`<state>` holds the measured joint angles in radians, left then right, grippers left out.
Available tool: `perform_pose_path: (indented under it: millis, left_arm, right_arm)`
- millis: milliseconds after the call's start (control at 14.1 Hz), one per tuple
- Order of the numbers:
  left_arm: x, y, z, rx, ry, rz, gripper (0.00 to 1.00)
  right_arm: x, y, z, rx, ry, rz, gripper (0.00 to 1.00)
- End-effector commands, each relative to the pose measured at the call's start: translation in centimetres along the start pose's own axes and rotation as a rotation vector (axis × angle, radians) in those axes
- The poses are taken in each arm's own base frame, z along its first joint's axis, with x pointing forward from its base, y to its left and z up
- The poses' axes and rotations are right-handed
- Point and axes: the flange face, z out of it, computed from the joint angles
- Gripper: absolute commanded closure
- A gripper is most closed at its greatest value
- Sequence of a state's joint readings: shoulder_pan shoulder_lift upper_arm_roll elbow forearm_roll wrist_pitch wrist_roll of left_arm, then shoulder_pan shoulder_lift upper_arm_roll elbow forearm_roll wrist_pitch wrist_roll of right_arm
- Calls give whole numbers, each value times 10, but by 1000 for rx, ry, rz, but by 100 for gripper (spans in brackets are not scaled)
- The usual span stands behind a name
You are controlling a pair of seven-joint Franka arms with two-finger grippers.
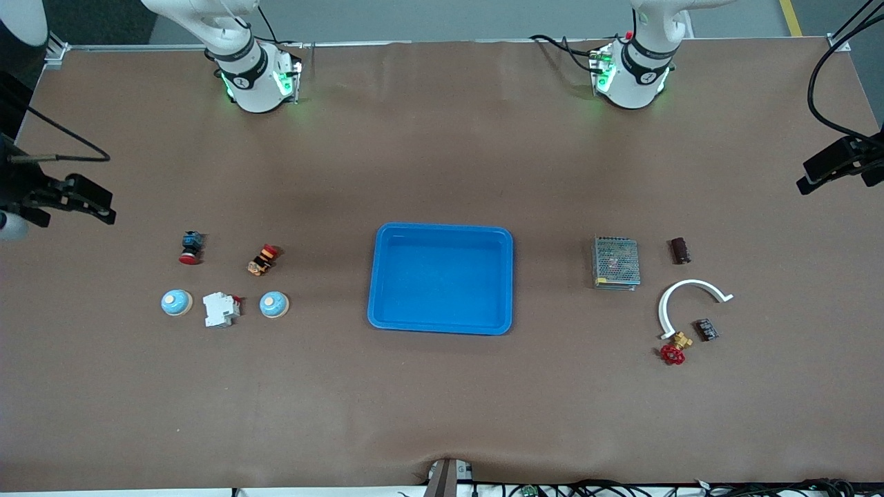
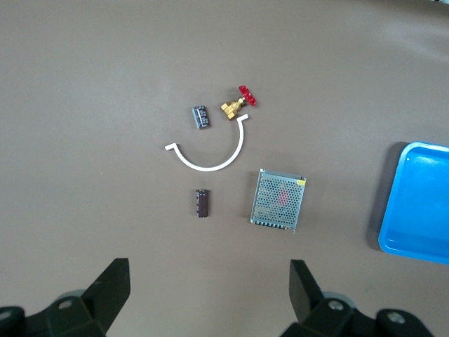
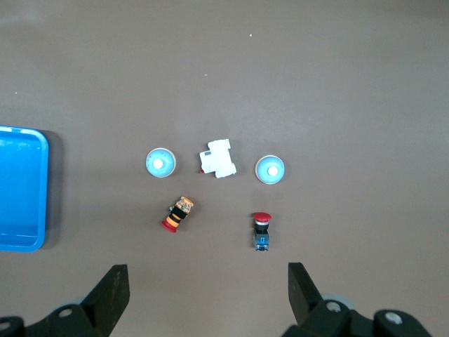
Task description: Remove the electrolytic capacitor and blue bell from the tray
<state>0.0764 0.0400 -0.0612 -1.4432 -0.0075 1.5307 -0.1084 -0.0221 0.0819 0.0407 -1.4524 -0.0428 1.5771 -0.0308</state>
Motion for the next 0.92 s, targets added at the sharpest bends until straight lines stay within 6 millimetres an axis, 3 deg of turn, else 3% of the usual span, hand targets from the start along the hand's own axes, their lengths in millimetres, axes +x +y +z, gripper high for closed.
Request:
perform_pose_path:
  millis: [0, 853]
  left_arm:
    - [-1, 0, 3, -20, -19, 22, 0]
    - [9, 1, 11, -12, -9, 22, 0]
  right_arm:
    - [-21, 6, -7, -14, -7, 25, 0]
    - [-30, 23, -8, -2, -17, 58, 0]
